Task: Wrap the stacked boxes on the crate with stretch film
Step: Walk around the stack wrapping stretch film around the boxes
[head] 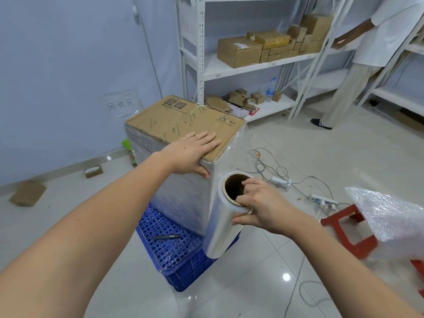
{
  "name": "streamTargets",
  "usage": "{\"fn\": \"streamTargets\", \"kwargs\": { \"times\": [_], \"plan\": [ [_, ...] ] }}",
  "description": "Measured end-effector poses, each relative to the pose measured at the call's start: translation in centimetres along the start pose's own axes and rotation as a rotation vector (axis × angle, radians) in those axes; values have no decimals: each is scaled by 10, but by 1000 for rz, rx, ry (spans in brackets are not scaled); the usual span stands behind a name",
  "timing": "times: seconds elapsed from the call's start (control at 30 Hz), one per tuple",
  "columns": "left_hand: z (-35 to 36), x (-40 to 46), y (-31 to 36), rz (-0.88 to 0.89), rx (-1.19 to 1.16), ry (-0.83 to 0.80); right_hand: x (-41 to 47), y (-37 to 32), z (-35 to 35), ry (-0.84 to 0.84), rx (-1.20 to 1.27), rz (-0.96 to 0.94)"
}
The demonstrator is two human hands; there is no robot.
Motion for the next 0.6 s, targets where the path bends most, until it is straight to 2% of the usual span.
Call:
{"fn": "streamTargets", "kwargs": {
  "times": [0.4, 0.6],
  "plan": [
    [21, -22, 3, -18, -62, 93, 1, -25, 20, 7, -33, -4],
    [20, -28, 5, -40, -68, 101, 8, -42, 18, -105, -147, 27]
  ]
}}
Point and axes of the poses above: each hand's wrist, its own x-axis towards the middle knuckle, its own z-axis out of the palm, y = z × x, the point moved 2 cm from there along x, towards the middle knuckle, and after that the axes turned 9 degrees about -z, right-handed, at the moved point
